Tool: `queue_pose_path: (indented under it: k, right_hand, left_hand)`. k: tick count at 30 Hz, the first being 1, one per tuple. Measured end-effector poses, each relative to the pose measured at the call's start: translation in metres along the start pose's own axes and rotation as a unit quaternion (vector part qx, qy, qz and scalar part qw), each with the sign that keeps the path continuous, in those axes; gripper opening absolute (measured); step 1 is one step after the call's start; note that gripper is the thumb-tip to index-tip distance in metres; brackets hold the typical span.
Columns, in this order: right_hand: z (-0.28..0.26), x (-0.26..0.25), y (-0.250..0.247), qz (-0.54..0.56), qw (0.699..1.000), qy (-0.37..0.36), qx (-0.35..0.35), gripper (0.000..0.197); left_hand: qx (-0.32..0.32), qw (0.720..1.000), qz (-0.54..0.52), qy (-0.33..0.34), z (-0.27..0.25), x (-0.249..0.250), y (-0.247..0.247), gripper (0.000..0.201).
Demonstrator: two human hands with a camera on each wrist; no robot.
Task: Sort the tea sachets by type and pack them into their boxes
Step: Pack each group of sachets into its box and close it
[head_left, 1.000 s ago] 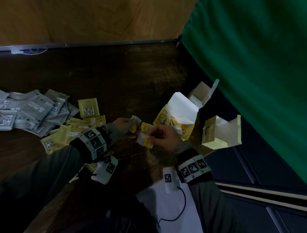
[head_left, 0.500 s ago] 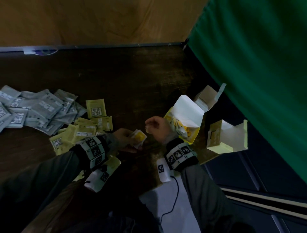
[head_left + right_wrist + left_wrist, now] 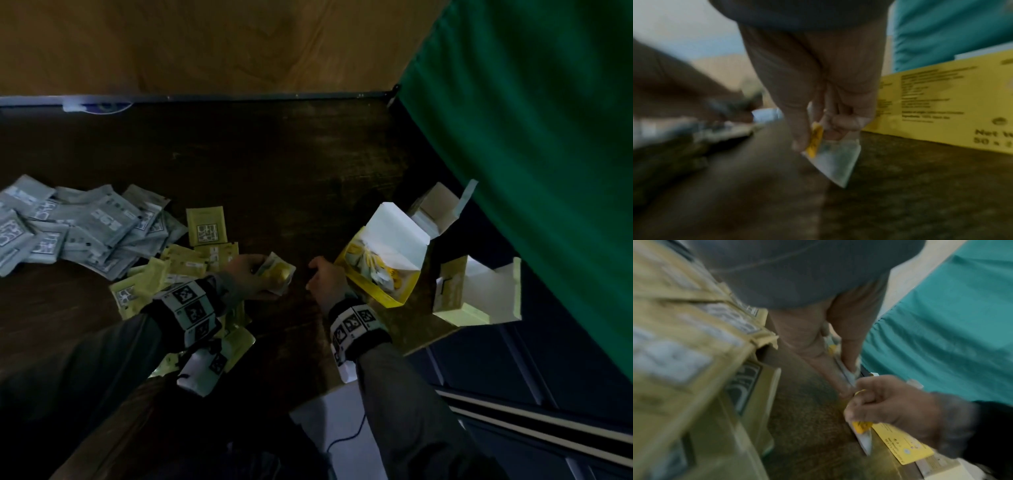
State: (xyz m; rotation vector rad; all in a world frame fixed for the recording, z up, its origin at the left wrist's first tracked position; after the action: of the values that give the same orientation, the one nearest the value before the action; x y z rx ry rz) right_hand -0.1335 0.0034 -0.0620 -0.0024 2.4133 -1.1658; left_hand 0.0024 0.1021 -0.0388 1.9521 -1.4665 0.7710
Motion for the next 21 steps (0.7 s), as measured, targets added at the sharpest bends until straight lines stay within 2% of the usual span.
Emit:
queue_pose_path:
  k: [3,6,8,11,13,15,18,21]
  right_hand:
    - [-0.025,-0.001,-0.014,0.132,0.989,-0.063,0.036,0.015]
    - [-0.044,-0.007,-0.03,0.311,0.947,-0.073,0.038,0.02]
    - [-0.051,-0.013,-0.037,0.369,0.926,-0.074,0.018,0.021]
    - [-0.054,-0.017,-0.042,0.388,0.919,-0.065,0.025,0.02]
    - [-0.05,-0.011,-0.043,0.388,0.919,-0.039,0.054,0.024]
    - [-0.047,-0.003,-0.044,0.37,0.925,-0.017,0.087,0.026]
    - [-0.047,0.005,-0.044,0.342,0.933,-0.017,0.112,0.026]
    - [-0.054,0.005,-0.043,0.308,0.949,-0.044,0.057,0.028]
  left_hand:
    - [0.034,0.999,0.01,0.005,0.005,0.001,0.0,0.038]
    - [0.07,0.995,0.059,0.043,0.008,0.003,-0.002,0.026]
    - [0.071,0.993,0.076,0.058,0.009,0.003,0.001,0.026]
    - [0.036,0.998,0.032,0.039,0.008,0.002,0.017,0.02]
    - [0.023,0.999,-0.028,0.018,0.005,0.003,0.031,0.017]
    - [0.012,0.999,-0.044,0.019,0.002,0.005,0.04,0.018]
    - [-0.005,0.996,0.062,0.06,0.0,0.007,0.043,0.013]
    - [-0.017,0.992,0.107,0.069,-0.001,0.015,0.047,0.015]
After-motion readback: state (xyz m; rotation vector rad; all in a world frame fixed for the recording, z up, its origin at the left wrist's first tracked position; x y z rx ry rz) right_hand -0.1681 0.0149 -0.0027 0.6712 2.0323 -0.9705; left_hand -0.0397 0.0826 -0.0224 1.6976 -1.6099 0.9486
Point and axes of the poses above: each hand's wrist, its own z-axis towards the middle knuckle, its own y-axis out of the palm, x = y × z, the point moved 5 cm from there along z, towards the middle knuckle, and after that the axes turned 1 degree about -x, right-handed, at the moved point
